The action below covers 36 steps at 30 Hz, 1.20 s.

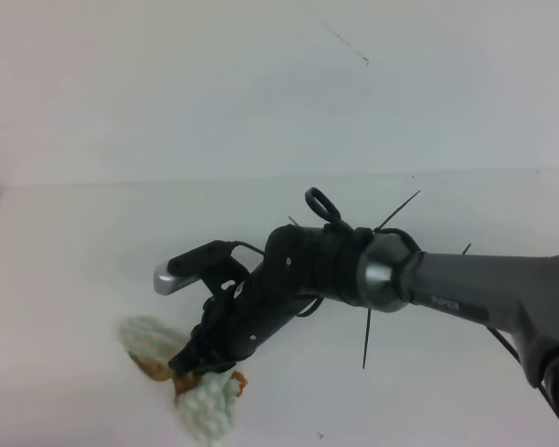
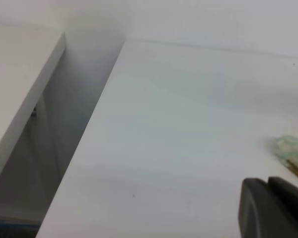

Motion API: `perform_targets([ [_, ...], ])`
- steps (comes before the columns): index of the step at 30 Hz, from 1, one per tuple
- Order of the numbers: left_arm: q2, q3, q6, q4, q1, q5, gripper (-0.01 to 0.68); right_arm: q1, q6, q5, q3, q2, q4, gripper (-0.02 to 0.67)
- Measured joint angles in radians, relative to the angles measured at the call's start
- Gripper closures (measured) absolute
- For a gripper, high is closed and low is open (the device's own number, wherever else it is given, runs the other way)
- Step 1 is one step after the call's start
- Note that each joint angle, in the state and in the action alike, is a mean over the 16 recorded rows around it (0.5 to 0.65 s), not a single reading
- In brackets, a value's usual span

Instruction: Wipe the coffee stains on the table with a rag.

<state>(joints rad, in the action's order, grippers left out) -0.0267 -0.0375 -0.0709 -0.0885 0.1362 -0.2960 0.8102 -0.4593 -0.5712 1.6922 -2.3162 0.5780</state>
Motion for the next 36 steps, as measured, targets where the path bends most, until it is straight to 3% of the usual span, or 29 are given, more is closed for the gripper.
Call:
perform_targets([
  [22, 0.0, 0.0, 0.0, 0.002, 0.0, 0.0, 0.672, -0.088, 0.14, -0.06, -0.018, 0.061, -0.301, 0.634],
  [27, 0.0, 0.0, 0.0, 0.002, 0.0, 0.0, 0.672, -0.101, 0.129, -0.085, -0.035, 0.052, -0.265, 0.634],
  [36, 0.0, 0.0, 0.0, 0.001, 0.0, 0.0, 0.672, -0.081, 0.018, -0.118, -0.072, 0.033, -0.058, 0.634],
])
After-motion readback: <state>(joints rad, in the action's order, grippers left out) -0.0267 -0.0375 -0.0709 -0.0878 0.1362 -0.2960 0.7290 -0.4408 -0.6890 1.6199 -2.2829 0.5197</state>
